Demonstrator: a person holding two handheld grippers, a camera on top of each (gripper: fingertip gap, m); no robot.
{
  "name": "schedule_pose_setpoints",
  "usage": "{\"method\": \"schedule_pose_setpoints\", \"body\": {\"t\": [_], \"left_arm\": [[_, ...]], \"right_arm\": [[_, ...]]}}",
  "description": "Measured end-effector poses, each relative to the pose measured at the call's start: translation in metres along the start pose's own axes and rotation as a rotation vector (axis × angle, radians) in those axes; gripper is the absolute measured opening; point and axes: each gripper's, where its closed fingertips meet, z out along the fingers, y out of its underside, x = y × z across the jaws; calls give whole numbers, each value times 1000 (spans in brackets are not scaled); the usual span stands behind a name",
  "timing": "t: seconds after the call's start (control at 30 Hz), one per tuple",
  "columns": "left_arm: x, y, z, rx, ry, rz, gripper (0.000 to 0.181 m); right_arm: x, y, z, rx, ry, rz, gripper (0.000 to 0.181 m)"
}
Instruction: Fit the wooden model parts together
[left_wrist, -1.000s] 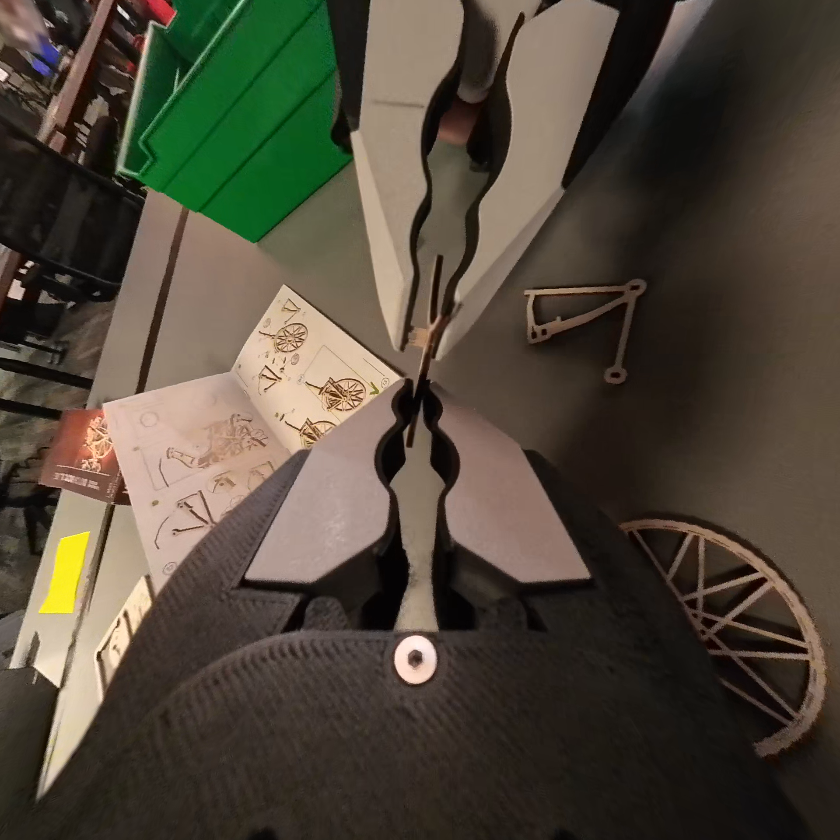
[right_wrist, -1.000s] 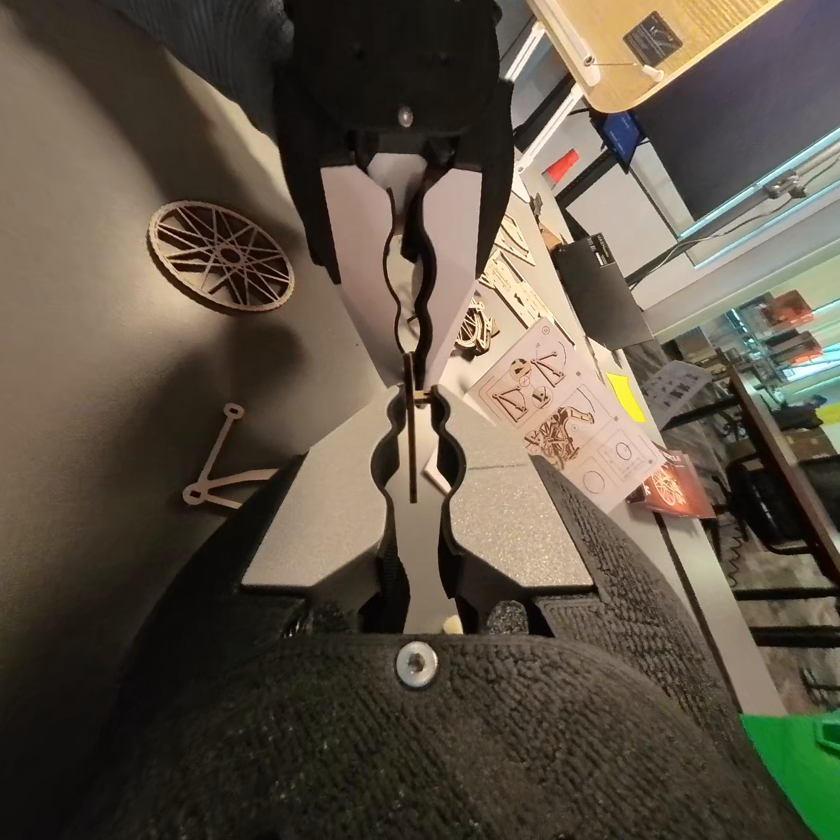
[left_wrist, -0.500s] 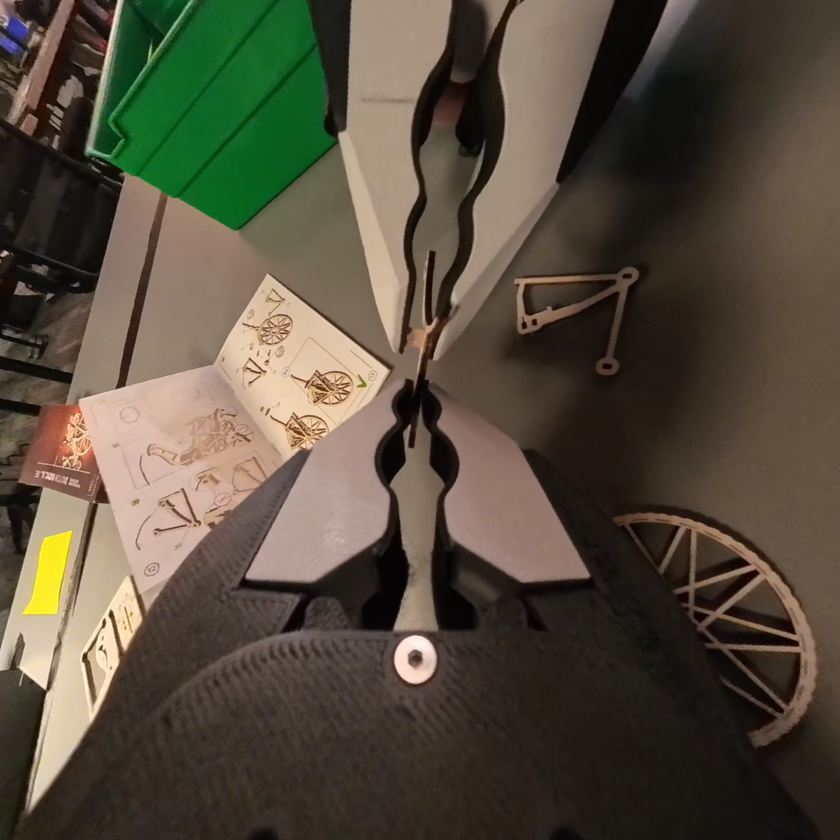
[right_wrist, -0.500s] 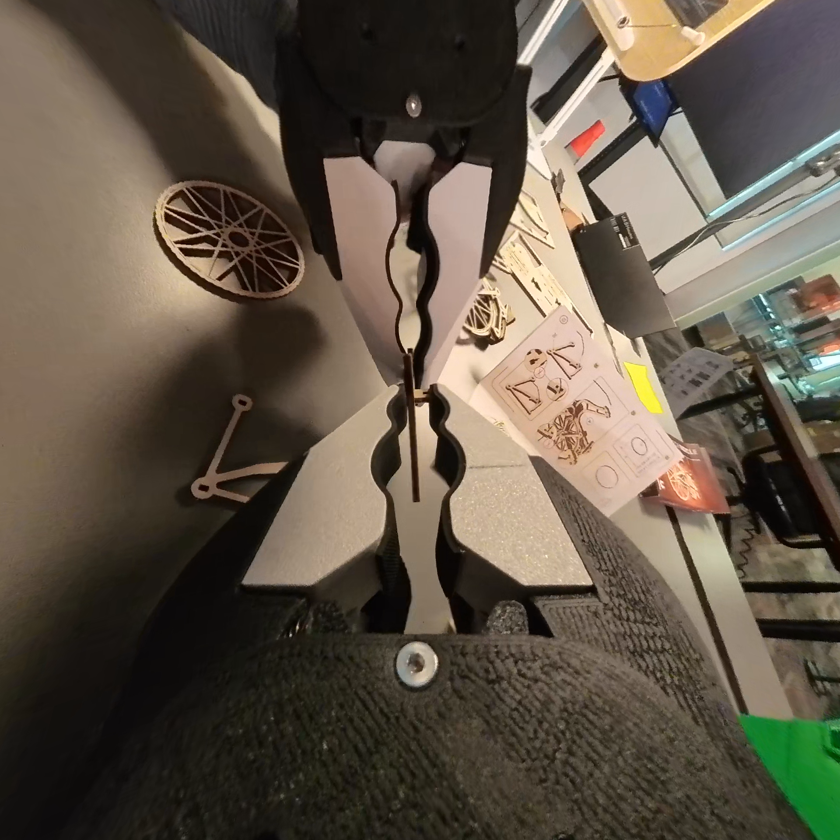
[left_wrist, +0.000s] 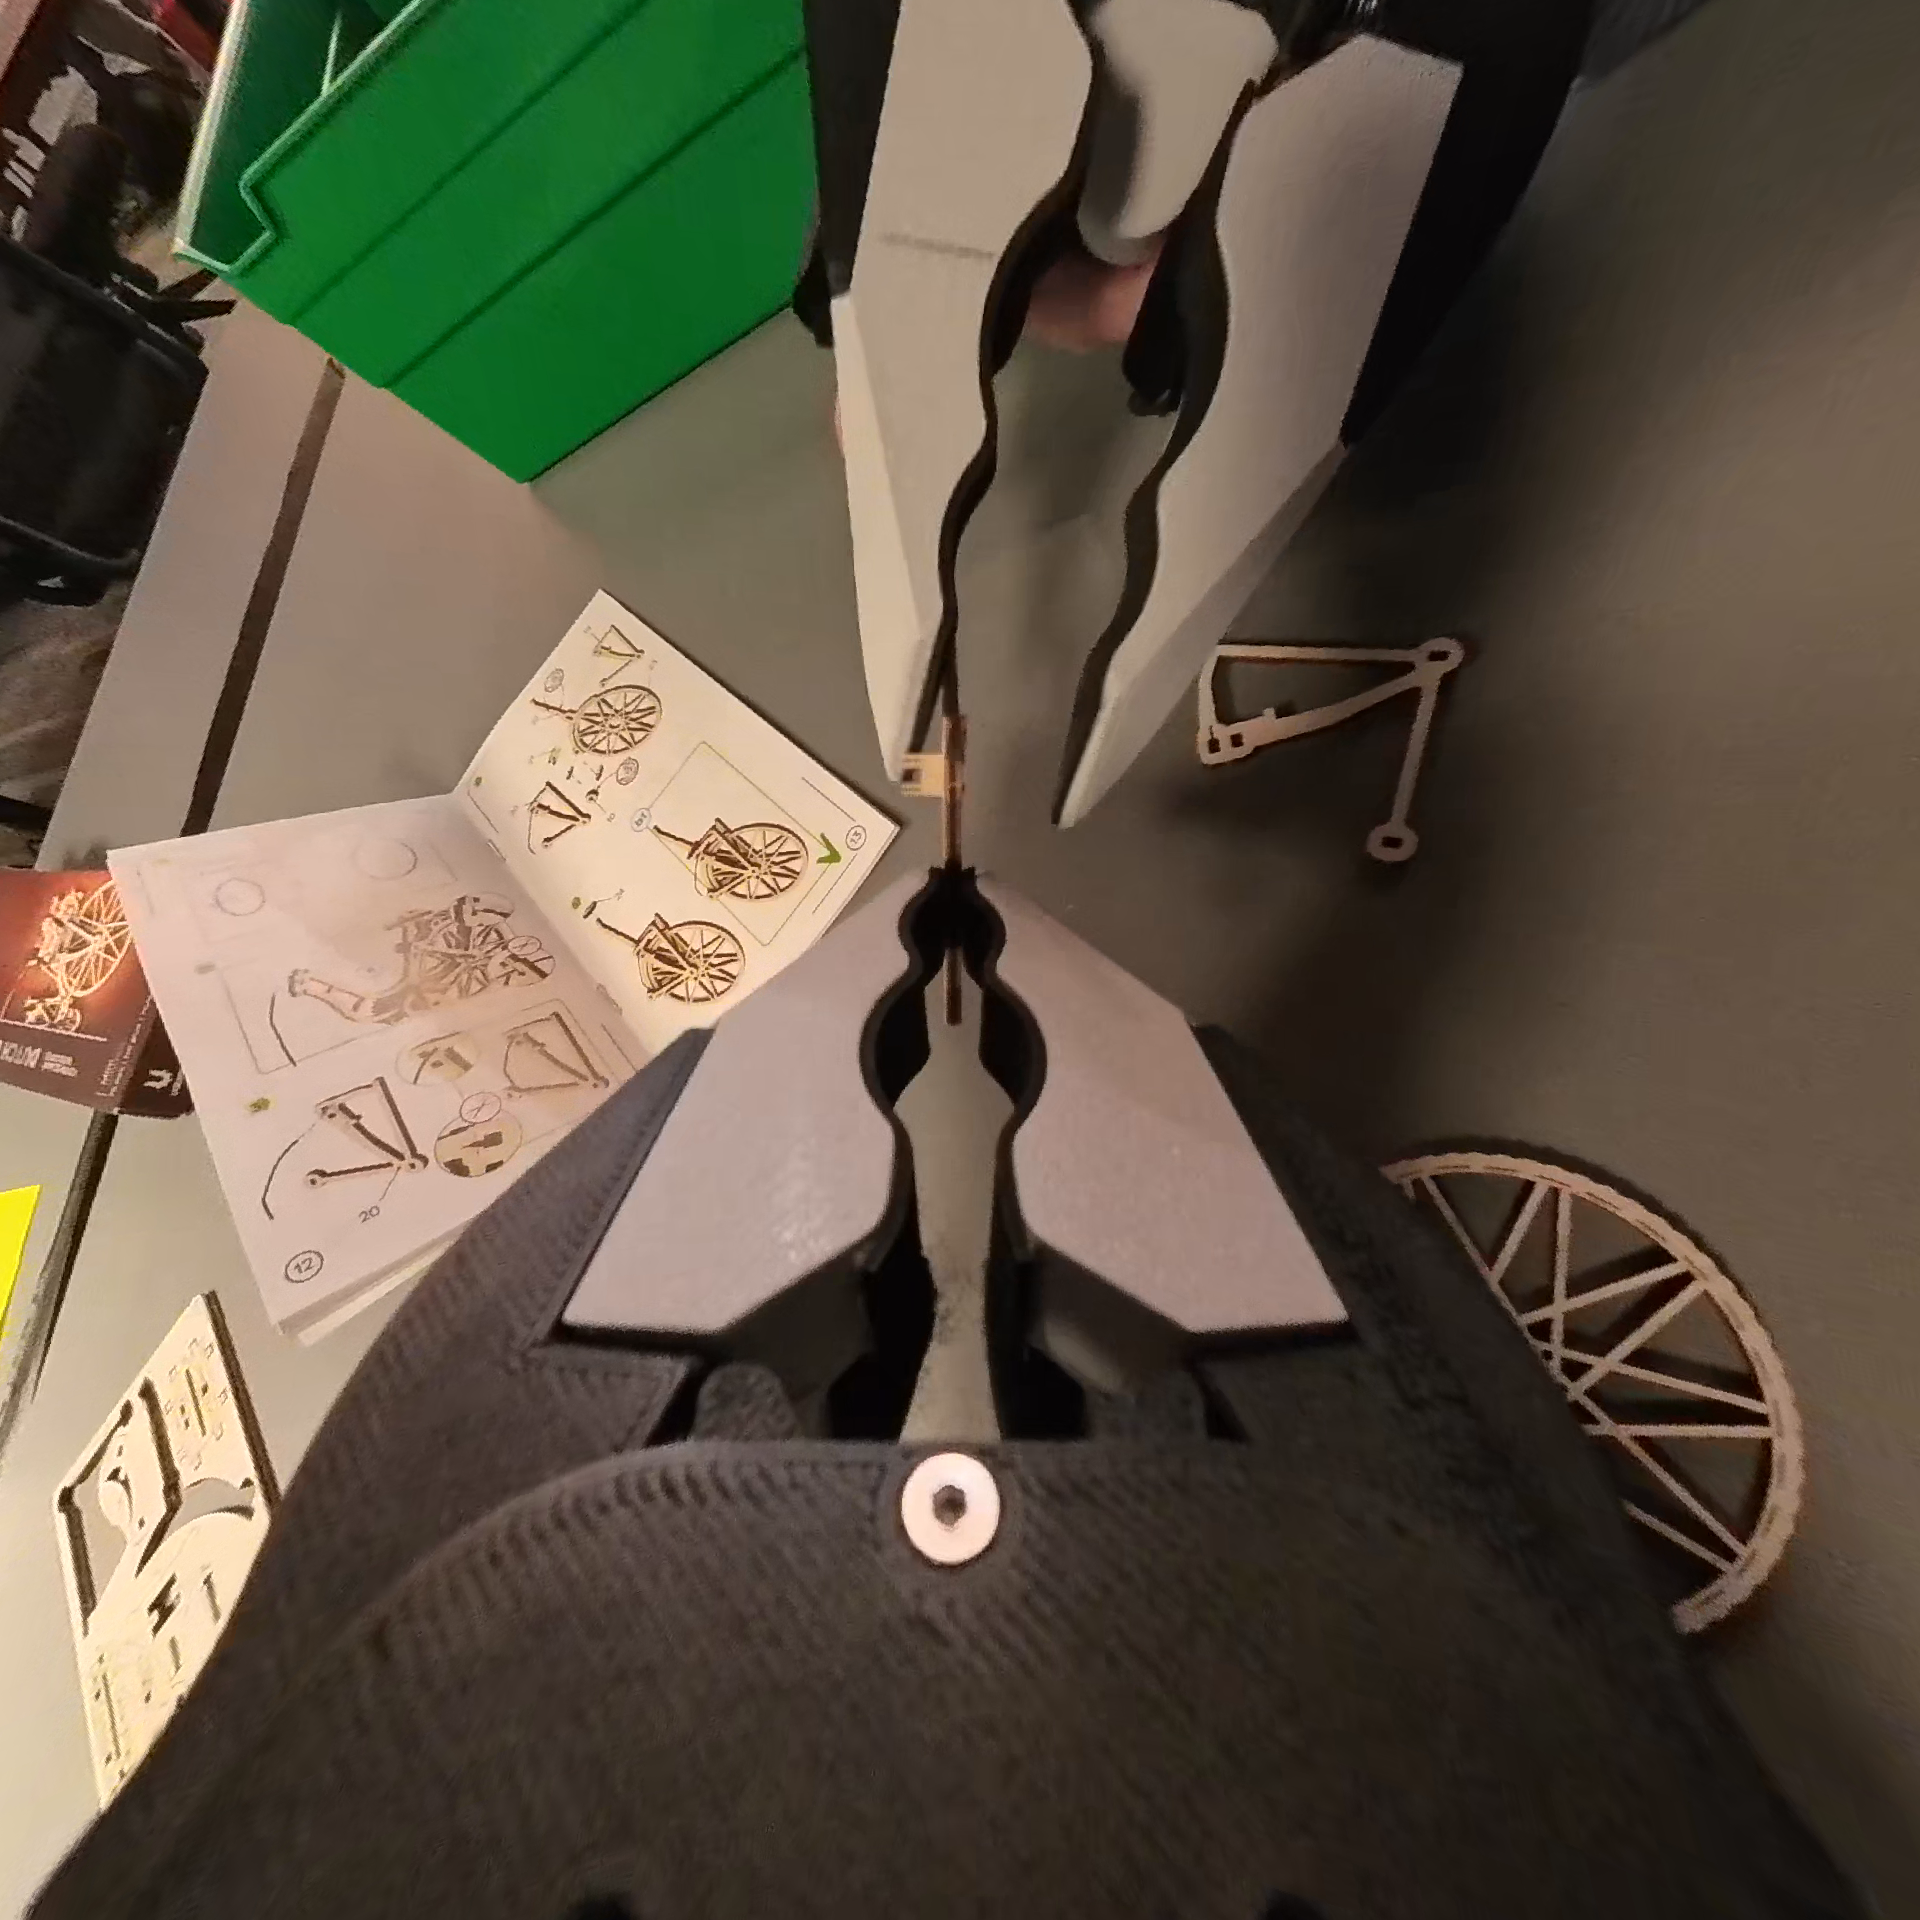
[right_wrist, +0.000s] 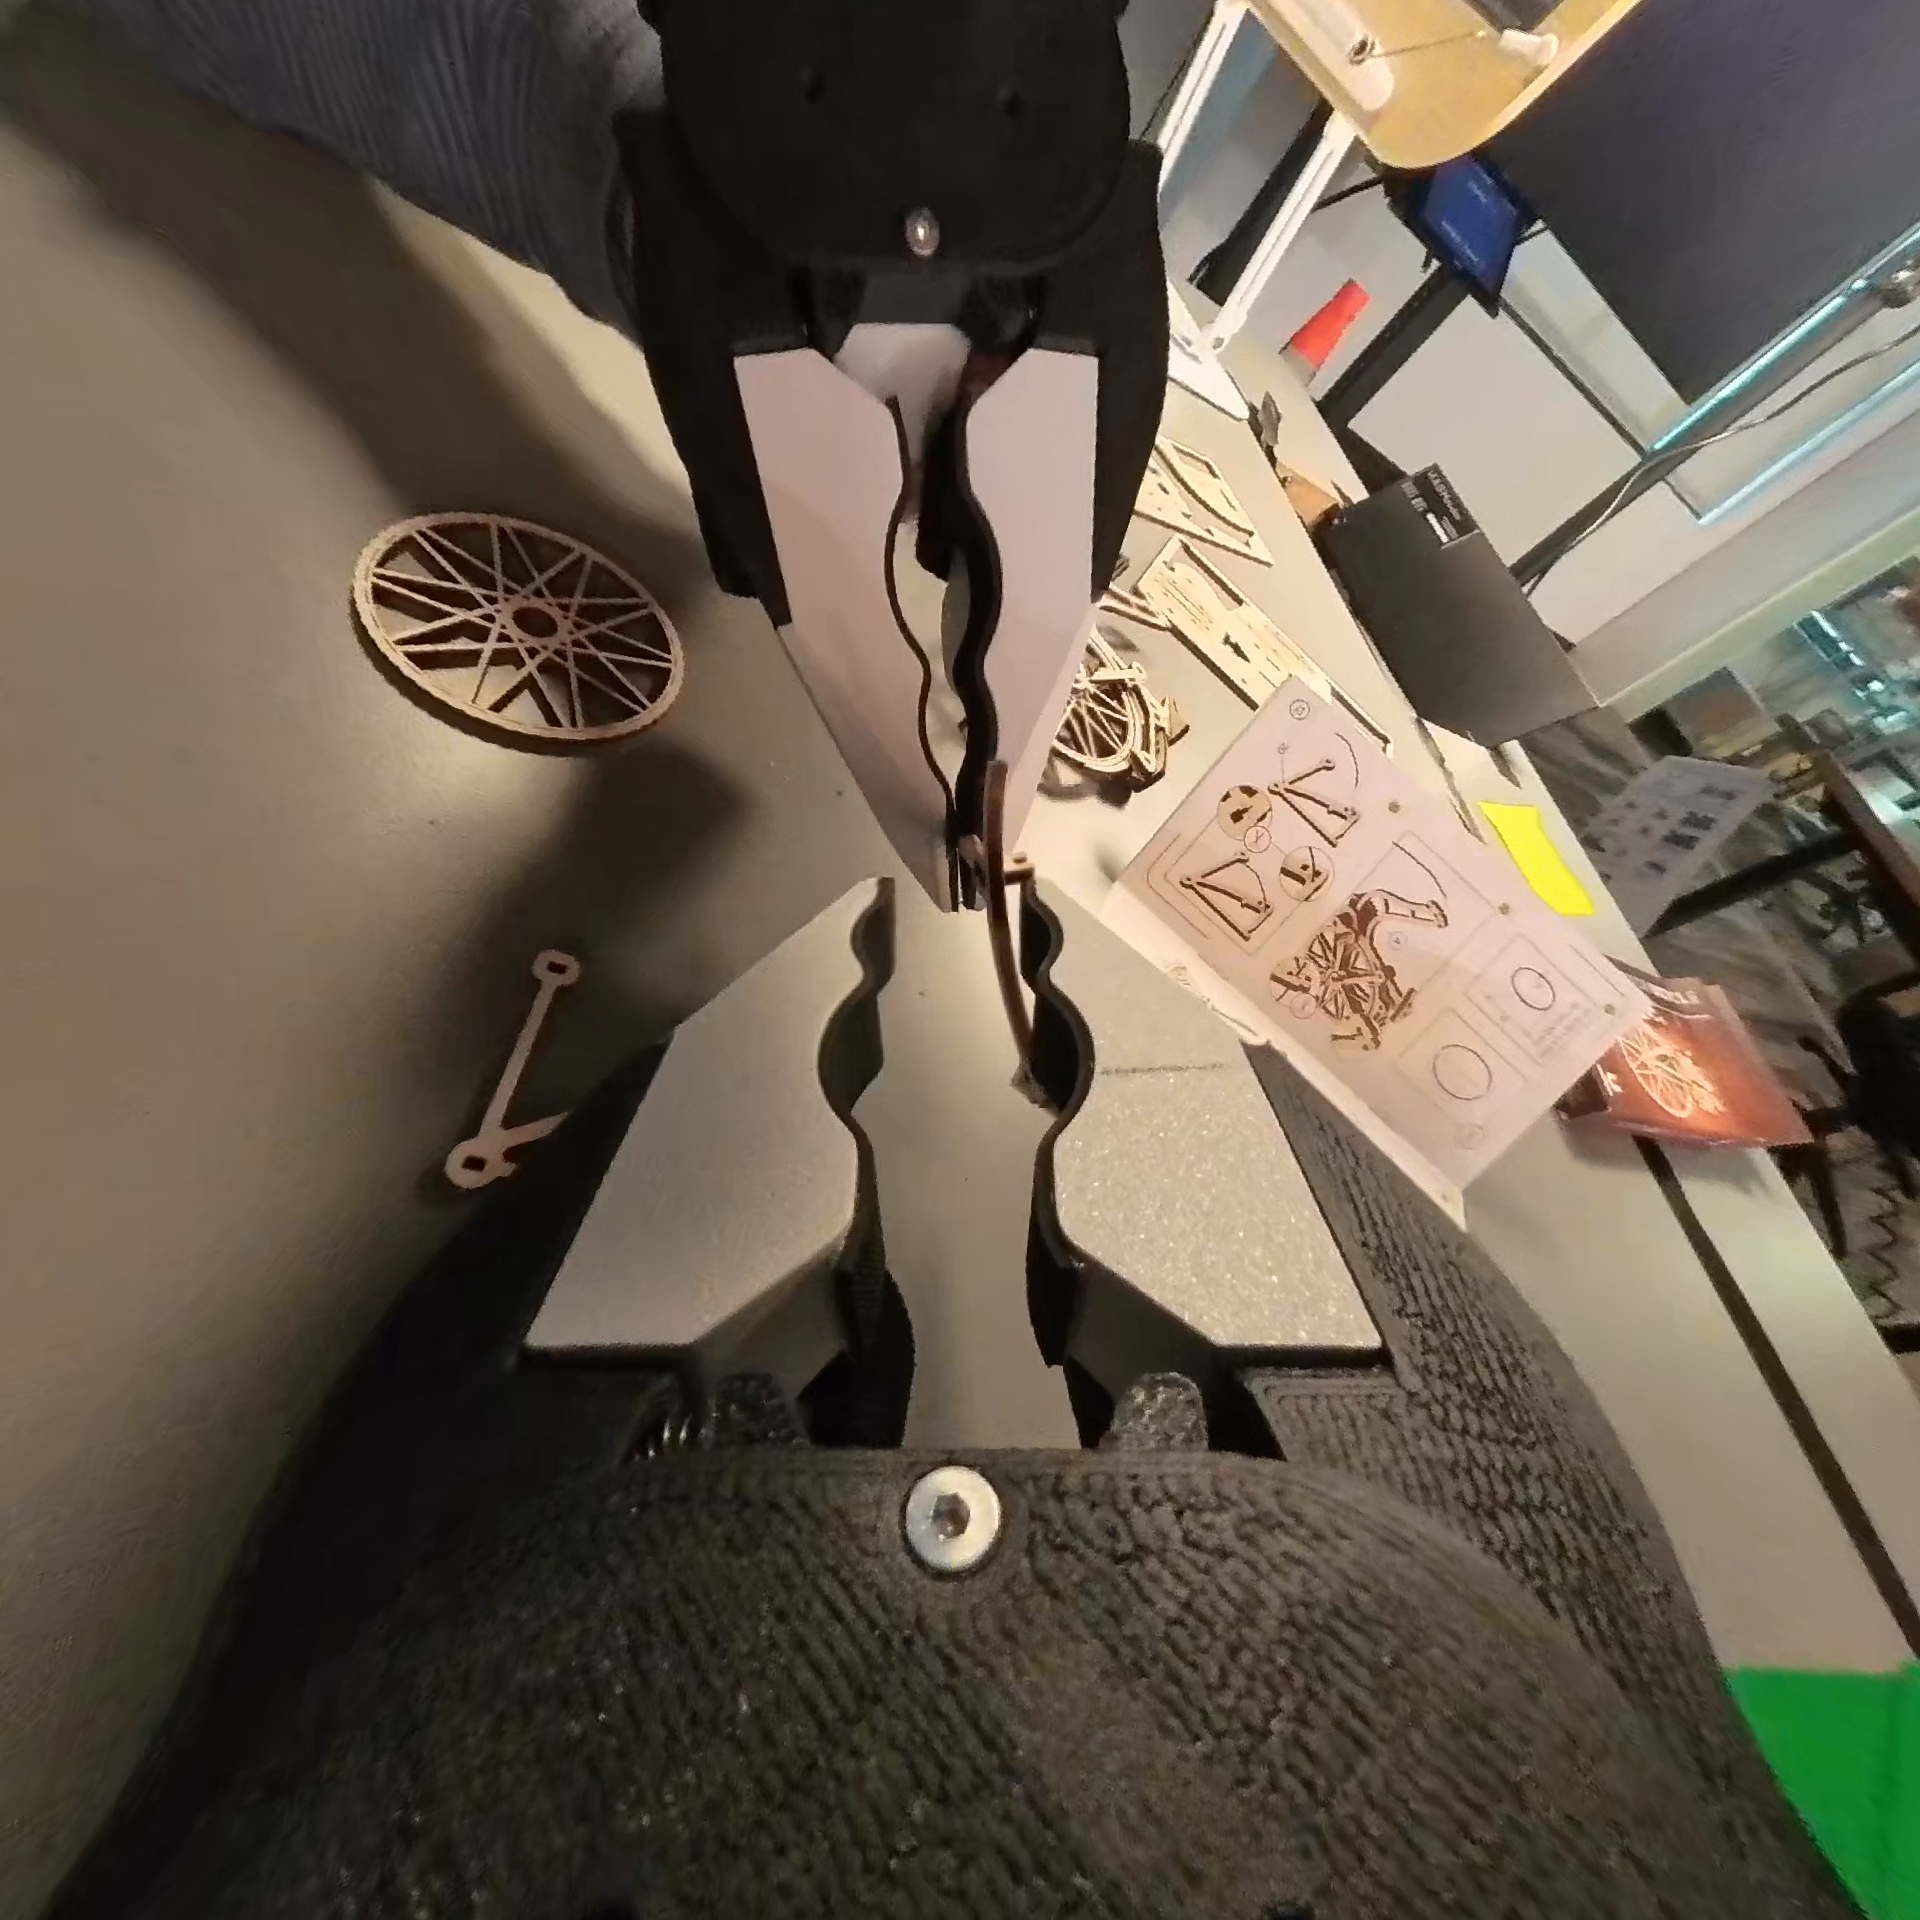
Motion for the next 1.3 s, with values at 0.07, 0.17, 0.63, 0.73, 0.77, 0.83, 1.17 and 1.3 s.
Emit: {"method": "schedule_pose_setpoints", "body": {"t": [0.07, 0.17, 0.63, 0.73, 0.77, 0.83, 1.17, 1.3], "left_arm": [[0, 1, 1, -8, 6, -5, 1], [3, 1, 1, -9, 28, -8, 1], [9, 5, 3, -25, 58, -15, 3], [9, 5, 2, -18, 68, -37, 3], [8, 3, 2, -12, 61, -35, 3], [2, -1, -1, 17, 14, -5, 3], [2, -10, -10, 55, -8, 98, 2], [-1, -6, -13, 53, -3, 91, 2]], "right_arm": [[1, 1, 1, -4, 7, 7, 21], [-1, -1, 4, 3, 6, 10, 22], [-5, 2, 5, -31, -17, -44, 6], [-4, 1, 4, -36, -11, -49, 6], [-3, 0, 4, -28, -1, -40, 6], [3, -5, 2, 6, 21, 0, 6], [6, -8, 0, 64, 34, 50, 20], [1, -12, -3, 96, -6, 47, 24]]}}
